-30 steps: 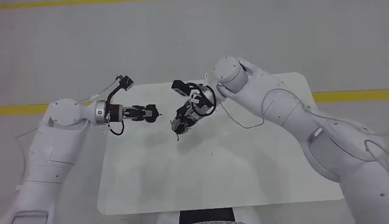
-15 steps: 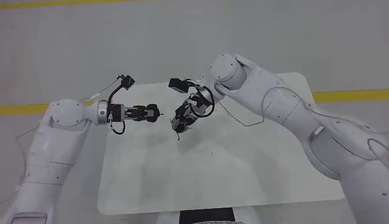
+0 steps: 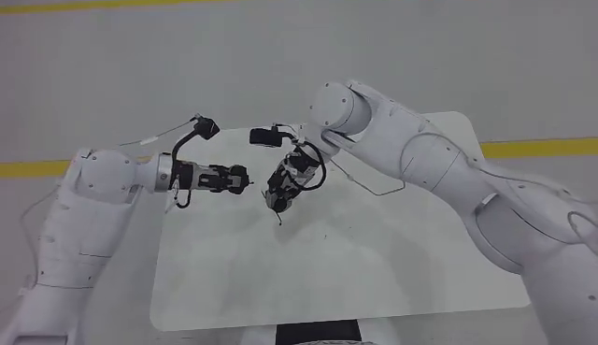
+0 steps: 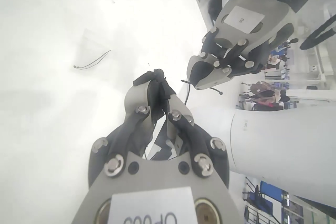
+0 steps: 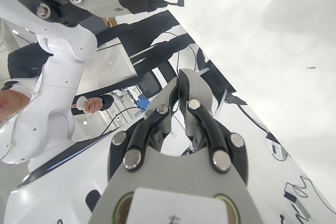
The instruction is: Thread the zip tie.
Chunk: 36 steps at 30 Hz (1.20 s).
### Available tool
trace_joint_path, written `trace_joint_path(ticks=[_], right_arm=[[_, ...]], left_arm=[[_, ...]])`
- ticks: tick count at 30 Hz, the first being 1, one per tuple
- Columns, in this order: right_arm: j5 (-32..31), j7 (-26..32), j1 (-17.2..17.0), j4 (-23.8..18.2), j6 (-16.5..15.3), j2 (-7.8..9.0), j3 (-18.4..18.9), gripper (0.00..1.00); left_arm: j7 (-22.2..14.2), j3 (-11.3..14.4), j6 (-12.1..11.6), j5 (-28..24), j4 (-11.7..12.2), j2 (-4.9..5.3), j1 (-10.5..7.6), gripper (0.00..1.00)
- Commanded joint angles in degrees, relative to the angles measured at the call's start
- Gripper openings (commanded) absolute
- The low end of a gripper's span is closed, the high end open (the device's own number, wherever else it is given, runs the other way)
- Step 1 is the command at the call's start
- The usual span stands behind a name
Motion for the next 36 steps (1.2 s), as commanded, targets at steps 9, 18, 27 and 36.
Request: trace_joint_path(ticks=[9,18,27,36], right_arm=[[1.0,-0.1,0.5,1.0,-0.1,-0.51,-0.7,0.0],[0.7,-0.1,-1.5,-0.1,-1.2,-0.42,0.8,0.0],[0.3,-0.1,-1.7,0.3,-1.0,-1.25,0.4,0.0],[0.5,-0.1,-1.5,1.4,-0.8,-1.57,0.4,0.0]], left_arm=[[0.0,-0.5,0.0,3.1,-3.1,0.53,0.54,0.0],[0.2,0.3,0.0,4.1,-5.4,1.07,1.16,0.0],[-0.5,0.7,0.0,4.0,-6.1,1.84,1.42,0.0],[0.0,0.7,0.0,3.7,-6.2,2.24,1.5,0.0]])
